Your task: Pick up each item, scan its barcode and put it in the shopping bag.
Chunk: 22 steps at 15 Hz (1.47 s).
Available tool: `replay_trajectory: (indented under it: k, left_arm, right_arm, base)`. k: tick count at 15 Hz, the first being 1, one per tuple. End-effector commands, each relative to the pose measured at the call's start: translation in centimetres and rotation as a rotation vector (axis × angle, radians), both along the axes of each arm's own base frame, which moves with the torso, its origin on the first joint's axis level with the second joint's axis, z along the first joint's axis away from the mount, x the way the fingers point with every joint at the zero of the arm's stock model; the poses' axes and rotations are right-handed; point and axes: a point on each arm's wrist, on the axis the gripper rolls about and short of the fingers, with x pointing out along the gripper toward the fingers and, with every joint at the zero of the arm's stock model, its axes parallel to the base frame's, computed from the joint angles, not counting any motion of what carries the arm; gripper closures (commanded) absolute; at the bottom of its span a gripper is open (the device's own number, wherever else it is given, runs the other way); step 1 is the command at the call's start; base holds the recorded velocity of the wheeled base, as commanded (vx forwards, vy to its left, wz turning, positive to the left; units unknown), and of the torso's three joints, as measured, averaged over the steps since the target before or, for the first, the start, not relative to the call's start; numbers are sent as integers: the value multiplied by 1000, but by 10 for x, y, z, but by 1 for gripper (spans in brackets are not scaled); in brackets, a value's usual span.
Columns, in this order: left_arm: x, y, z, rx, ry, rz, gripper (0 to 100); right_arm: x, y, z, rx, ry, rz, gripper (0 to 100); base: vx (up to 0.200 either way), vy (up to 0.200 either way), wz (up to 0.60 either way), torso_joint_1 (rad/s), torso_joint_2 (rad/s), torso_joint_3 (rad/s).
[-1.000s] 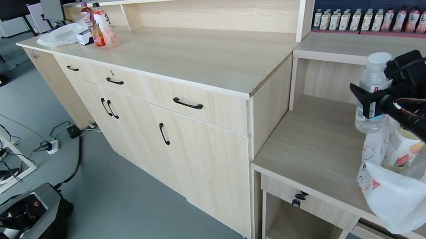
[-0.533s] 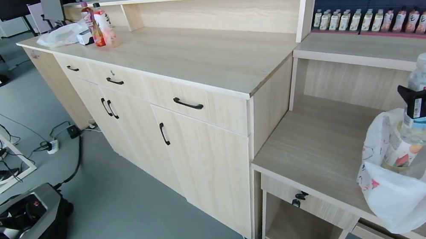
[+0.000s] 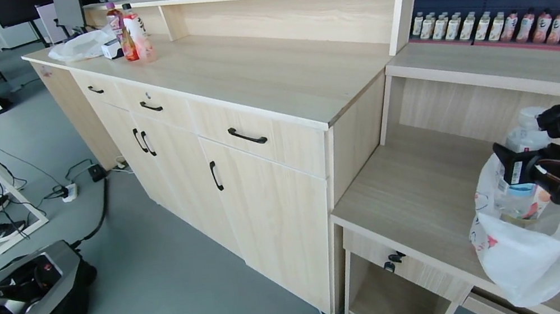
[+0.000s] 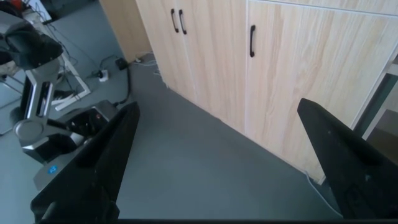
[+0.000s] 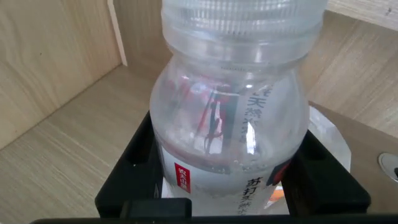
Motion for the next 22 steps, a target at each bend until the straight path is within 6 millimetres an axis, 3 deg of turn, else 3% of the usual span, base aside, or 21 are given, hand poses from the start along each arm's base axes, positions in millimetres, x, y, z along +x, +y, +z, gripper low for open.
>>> replay_trajectory:
  k: [1, 4, 8, 13, 18, 22]
  left_arm:
    - [0, 0, 0, 0, -1, 0, 0]
    - [0, 0, 0, 1, -1, 0, 0]
    - [0, 0, 0, 0, -1, 0, 0]
    - [0, 0, 0, 0, -1, 0, 0]
    - [0, 0, 0, 0, -1, 0, 0]
    - [0, 0, 0, 0, -1, 0, 0]
  right_arm:
    - [15, 6, -37, 13, 105, 21, 100]
    - [25, 7, -57, 56, 147, 22, 100]
    - [30, 9, -65, 56, 161, 29, 100]
    - [66, 8, -43, 2, 10, 32, 100]
    - [74, 7, -67, -12, 68, 29, 100]
    - [98, 6, -79, -29, 37, 28, 100]
  base:
    - [0, 0, 0, 0, 0, 0]
    - [0, 0, 0, 0, 0, 0]
    - [0, 0, 0, 0, 0, 0]
    - [0, 0, 0, 0, 0, 0]
    - [0, 0, 0, 0, 0, 0]
    - [0, 0, 0, 0, 0, 0]
